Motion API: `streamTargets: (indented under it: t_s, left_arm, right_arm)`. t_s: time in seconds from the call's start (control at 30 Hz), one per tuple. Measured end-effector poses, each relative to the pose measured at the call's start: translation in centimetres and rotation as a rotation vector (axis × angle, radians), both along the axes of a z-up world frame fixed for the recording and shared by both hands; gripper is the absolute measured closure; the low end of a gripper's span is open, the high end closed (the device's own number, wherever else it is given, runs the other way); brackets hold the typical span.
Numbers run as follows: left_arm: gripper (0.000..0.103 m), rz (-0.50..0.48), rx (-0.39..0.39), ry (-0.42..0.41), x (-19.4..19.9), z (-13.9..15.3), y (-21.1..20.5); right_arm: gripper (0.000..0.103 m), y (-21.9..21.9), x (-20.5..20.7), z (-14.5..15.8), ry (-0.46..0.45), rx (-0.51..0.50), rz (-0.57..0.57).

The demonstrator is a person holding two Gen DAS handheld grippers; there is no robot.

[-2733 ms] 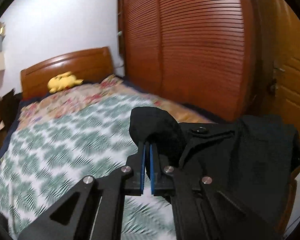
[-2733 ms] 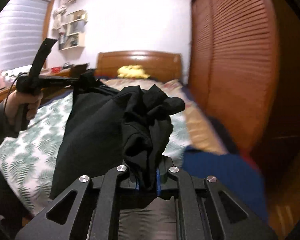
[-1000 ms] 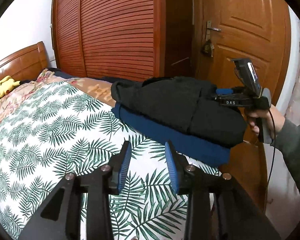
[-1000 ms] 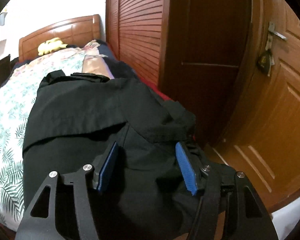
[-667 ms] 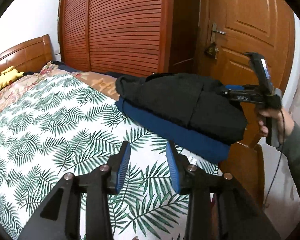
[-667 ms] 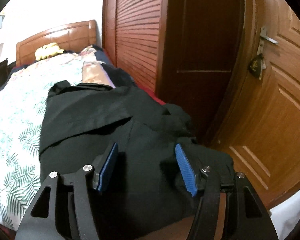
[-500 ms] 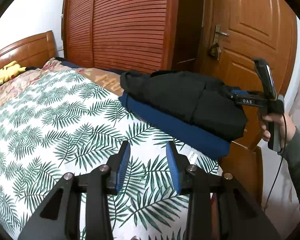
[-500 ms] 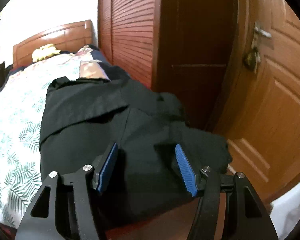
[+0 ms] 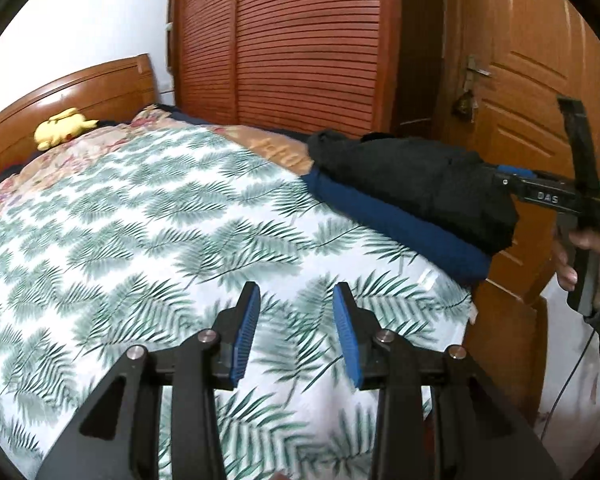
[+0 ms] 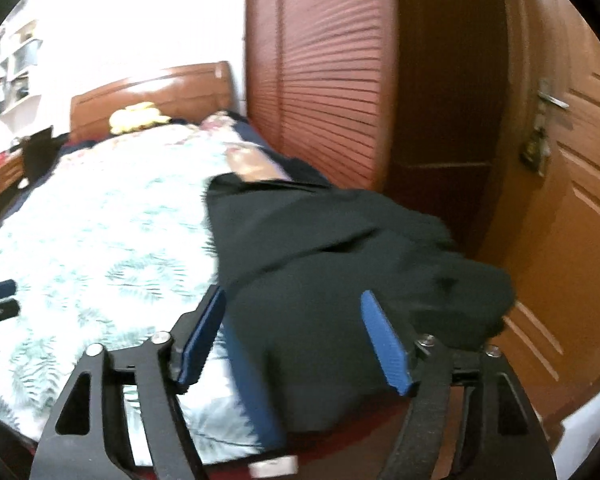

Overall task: Fold large clothes
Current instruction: 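Open both tools to release the coat on the blue cushion and withdraw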

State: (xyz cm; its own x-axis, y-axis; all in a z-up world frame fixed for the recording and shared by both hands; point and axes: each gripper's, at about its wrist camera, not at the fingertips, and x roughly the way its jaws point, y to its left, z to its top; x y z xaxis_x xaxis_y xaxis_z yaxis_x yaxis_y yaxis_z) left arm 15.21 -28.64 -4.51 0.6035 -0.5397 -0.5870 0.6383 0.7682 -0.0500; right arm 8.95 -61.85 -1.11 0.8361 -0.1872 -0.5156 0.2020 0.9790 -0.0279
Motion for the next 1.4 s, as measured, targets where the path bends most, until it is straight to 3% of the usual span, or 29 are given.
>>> streamTargets:
  t_s: [0.2,0.47,0.8,1.03,1.4]
  left_arm:
    - [0.067,0.093,0.036,0.005,-0.8,-1.1,4.4]
    - [0.067,0.185,0.037,0.054,-0.6,-4.4,9.8]
    - [0.066,0.38,0.025,0.082,-0.2,-6.6,18.2]
    - [0.066,0.517,0.003,0.082,-1.2,-6.4,23.9]
    - [0.066,0.601,-0.006,0.046,-4.6,-4.2,27.3]
  right_arm:
    - [0.015,7.4,1.9,-1.2,-0.001,0.028,0.128]
    - [0.014,16.5,5.3,-4.8,0.029,0.039,0.252]
    - [0.014,24.8,7.7,-9.3,0.11,0.088,0.362]
    - [0.014,30.1,7.0,-9.6,0.117,0.091,0.444]
    - [0.014,35.7,4.1,-7.7,0.081,0.102,0.532]
